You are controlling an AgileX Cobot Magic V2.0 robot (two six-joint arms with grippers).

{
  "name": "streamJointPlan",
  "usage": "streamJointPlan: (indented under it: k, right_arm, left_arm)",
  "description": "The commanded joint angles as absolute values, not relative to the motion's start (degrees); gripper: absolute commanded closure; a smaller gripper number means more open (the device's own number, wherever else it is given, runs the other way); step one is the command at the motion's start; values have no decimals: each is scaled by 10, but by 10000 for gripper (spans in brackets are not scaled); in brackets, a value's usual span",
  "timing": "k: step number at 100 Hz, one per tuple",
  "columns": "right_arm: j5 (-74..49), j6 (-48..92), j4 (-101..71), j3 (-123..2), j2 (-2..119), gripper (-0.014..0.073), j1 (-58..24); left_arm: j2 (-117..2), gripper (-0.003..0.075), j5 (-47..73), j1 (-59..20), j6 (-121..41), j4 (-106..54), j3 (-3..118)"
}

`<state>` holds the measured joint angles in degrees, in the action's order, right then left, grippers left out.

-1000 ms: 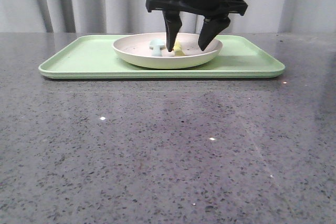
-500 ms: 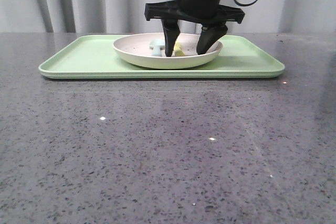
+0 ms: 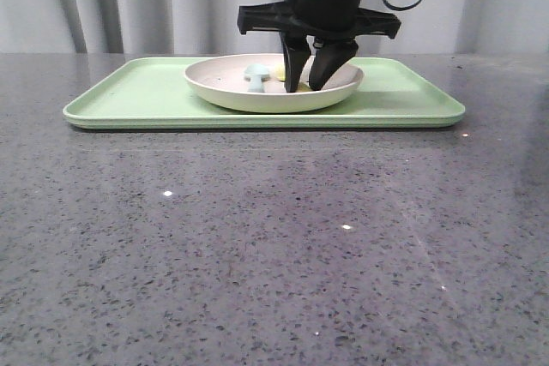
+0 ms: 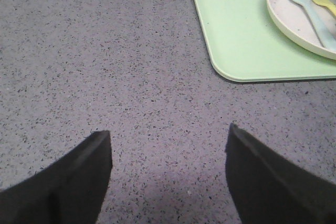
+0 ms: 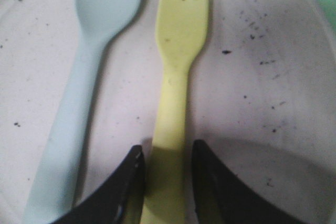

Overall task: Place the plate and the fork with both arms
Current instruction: 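Lower the right gripper and close it on the yellow fork handle, then lift the fork out of the plate and move it beside the plate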

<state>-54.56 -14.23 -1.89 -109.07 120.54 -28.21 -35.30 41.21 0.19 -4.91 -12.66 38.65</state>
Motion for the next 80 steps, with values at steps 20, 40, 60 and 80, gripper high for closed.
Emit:
streamJointPlan:
  k: [20, 40, 60, 80]
  right_arm:
    - [-538, -142, -31, -1106, 1178, 526, -283]
    - [-540, -142, -31, -1106, 1177, 568, -283]
    - [-553, -142, -31, -1113, 1170, 568, -283]
    - [-552, -142, -30, -1113, 1151, 568, -281]
  left_arm:
    - [-354, 266, 376, 2, -42, -132, 402]
    - [-354, 266, 376, 2, -42, -132, 402]
    - [-354, 266, 376, 2, -42, -132, 402]
    - [-354, 266, 376, 2, -42, -132, 402]
